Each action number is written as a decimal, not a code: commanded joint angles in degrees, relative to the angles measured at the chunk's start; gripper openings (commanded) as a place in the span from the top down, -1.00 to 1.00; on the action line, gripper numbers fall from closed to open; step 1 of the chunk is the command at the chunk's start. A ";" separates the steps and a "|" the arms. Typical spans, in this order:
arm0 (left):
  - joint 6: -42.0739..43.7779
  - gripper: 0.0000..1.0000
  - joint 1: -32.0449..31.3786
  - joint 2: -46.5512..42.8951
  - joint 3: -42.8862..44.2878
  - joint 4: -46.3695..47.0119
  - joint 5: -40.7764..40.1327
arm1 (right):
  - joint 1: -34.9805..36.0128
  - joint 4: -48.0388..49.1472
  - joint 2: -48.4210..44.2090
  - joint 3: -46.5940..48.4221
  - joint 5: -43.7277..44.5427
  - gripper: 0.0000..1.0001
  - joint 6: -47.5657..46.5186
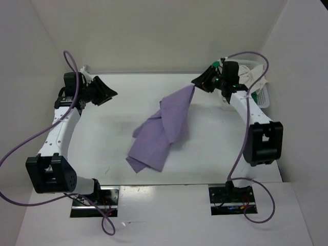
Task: Fold and stack the t-shirts
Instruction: Move the tshirt to the center of the board
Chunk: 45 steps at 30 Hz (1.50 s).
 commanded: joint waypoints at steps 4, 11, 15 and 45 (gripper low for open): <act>3.87 -0.03 -1.90 -3.19 -7.30 -4.51 -7.59 | 1.12 -3.98 -7.37 -1.20 14.47 -0.25 -6.74; 2.64 0.11 -5.49 -5.39 -18.90 -5.03 -6.19 | 13.48 -10.57 -14.49 -18.84 19.21 0.66 -8.94; 1.50 0.28 -13.66 -6.01 -21.55 -4.51 -9.69 | 20.60 -11.19 -15.29 -25.81 22.03 0.84 -7.80; 0.44 0.11 -25.36 11.04 -21.90 -2.40 -22.97 | 31.53 -12.60 2.46 -18.18 31.53 0.10 -11.75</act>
